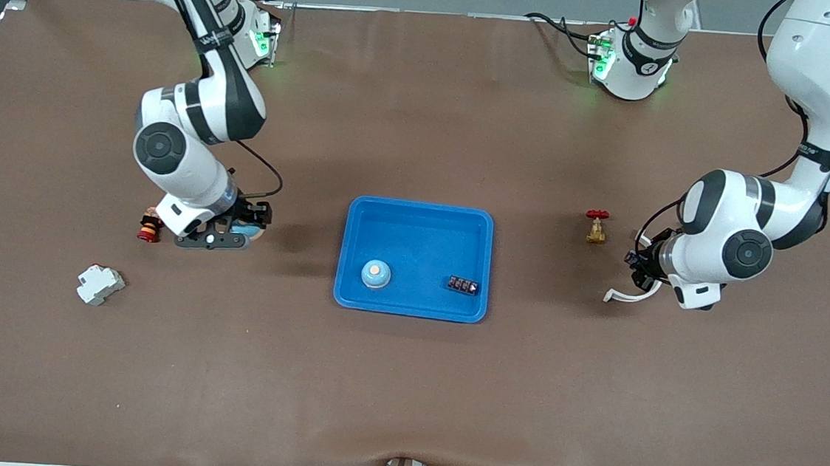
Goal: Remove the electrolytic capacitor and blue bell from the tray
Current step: 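Place the bell near the red buttons while the left gripper places the capacitor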
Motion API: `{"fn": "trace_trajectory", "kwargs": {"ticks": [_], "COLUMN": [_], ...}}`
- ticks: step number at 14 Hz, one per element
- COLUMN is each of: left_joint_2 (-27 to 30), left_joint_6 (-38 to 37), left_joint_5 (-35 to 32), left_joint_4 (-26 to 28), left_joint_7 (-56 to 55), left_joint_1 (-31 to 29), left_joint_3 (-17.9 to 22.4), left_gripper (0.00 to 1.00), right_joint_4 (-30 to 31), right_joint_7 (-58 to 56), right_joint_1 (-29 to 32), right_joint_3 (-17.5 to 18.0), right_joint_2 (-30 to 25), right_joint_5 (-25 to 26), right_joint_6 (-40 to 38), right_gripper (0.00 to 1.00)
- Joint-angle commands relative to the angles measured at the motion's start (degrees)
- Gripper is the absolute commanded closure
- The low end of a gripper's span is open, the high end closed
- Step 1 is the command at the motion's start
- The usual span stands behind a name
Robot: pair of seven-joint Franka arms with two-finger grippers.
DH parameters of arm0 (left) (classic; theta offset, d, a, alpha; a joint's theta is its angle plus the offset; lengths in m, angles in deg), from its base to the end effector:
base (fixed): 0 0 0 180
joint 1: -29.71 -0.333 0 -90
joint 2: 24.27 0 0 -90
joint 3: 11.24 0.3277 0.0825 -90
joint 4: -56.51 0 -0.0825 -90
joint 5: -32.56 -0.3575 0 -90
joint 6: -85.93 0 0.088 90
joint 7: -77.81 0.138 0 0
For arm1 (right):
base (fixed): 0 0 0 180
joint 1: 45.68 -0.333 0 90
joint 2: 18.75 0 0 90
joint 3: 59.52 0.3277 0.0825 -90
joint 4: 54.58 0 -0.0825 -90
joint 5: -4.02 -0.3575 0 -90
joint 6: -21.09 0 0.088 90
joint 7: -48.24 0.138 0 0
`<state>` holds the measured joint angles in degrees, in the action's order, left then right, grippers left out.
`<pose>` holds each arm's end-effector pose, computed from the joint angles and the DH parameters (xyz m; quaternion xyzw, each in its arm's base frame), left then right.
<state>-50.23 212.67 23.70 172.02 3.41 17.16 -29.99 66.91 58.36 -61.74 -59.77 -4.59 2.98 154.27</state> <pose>0.5557 -0.0501 0.2195 -0.8475 -0.5183 0.0964 0.0612 0.5300 0.1509 0.2909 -0.9988 -0.0433 0.0223 0.0010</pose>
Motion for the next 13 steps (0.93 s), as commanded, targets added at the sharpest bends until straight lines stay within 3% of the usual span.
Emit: {"fn": "trace_trajectory", "kwargs": {"ticks": [1, 2, 5, 9, 13], "left_joint_2": [-1.37, -1.9, -1.64, 0.73, 0.74], "left_joint_6": [3.16, 3.95, 3.95, 2.29, -4.47], "left_joint_5": [0.25, 0.16, -1.77, -1.86, -0.98], "left_joint_4": [1.12, 1.12, 1.03, -0.37, -7.74], "left_joint_7": [-0.3, -0.22, -0.74, -4.26, -8.98], "left_joint_1": [-0.28, -0.19, -0.54, -0.02, 1.12], "left_joint_3": [-0.06, 0.03, 0.03, -0.58, -2.95], "left_gripper": [1.0, 0.88, 0.0, 0.0, 0.0], "right_joint_4": [6.64, 7.61, 8.76, 10.87, 12.98], "right_joint_7": [-5.62, -6.42, -6.52, -6.6, -8.18], "right_joint_1": [4.1, 4.81, 5.43, 6.48, 8.07], "right_joint_3": [1.05, 0.96, 1.05, 1.05, 1.14], "right_joint_2": [-2.3, -2.21, -2.04, -1.6, -0.9], "right_joint_5": [0.42, 0.42, 0.42, 0.33, -0.02], "right_joint_6": [6.63, 7.96, 8.41, 10.95, 14.38], "right_gripper": [1.0, 1.0, 1.0, 1.0, 1.0]}}
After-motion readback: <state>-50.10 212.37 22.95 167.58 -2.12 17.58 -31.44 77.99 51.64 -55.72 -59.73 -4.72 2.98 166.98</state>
